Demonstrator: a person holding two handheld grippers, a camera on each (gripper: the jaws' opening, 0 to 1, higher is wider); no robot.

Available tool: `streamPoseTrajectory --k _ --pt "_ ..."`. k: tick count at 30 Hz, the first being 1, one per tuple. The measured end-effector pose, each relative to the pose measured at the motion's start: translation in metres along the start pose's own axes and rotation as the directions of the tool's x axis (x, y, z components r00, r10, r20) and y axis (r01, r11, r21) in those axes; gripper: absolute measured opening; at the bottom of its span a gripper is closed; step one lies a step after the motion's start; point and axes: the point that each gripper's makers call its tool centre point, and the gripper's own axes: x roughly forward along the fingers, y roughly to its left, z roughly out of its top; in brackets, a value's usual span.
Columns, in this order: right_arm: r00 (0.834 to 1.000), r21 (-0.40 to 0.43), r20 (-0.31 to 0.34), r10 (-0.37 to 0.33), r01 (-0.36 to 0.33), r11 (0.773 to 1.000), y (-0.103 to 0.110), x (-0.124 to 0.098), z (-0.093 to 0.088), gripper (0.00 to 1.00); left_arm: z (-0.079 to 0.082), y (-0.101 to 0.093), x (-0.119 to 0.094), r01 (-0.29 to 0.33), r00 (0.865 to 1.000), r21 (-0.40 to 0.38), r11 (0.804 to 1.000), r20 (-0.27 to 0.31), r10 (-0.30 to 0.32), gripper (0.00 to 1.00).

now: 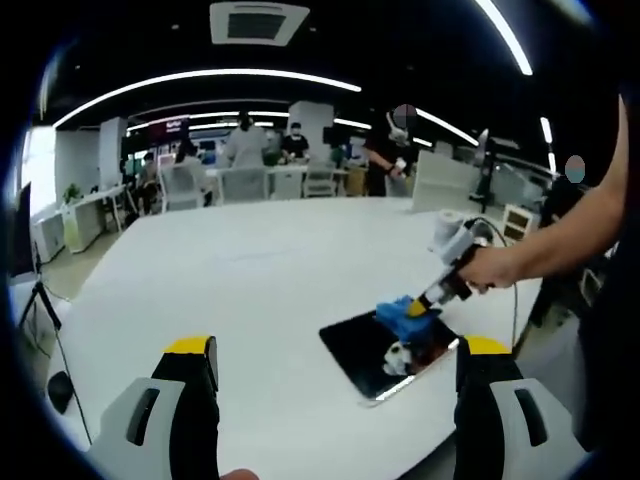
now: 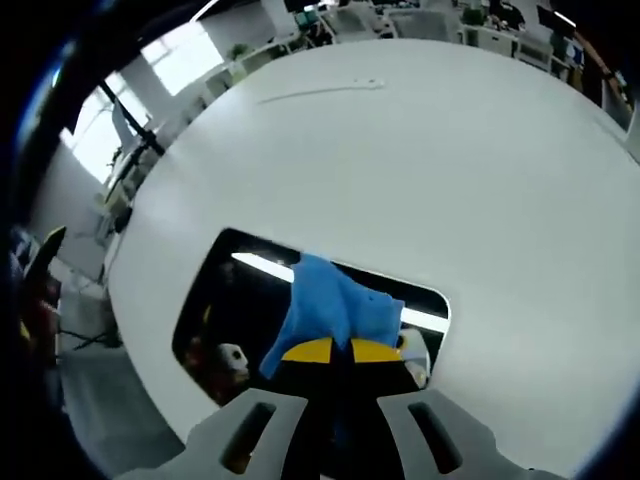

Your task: Wipe the mirror surface with the cleaning cloth until all visible marks leave the cleaned area.

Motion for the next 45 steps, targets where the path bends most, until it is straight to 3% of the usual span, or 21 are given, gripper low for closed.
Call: streamPoseTrajectory --k 6,20,27,45 --pt "1.000 0.007 -0.003 -0.001 0.001 1.000 0.001 0.003 -0.005 0.00 0.000 0.005 -0.001 0.008 1.000 0.000 1.000 0.013 -0.008 0.99" --pt "1.000 0.059 0.010 0.014 -0.014 0.998 0.012 -0.003 -0.029 0.00 -0.022 0.007 0.004 0.041 0.999 0.005 0.999 -0.025 -0.040 0.99" --pt "1.000 0.057 0.009 0.025 -0.026 0.998 0.018 -0.007 -0.038 0.00 -0.021 0.006 0.005 0.051 0.998 0.000 0.999 -0.020 -0.051 0.99" --pt "0.998 0.055 -0.001 0.066 -0.066 0.996 0.033 -0.019 -0.067 0.00 -0.037 0.008 0.003 0.035 0.999 -0.026 0.999 -0.027 -0.036 0.99"
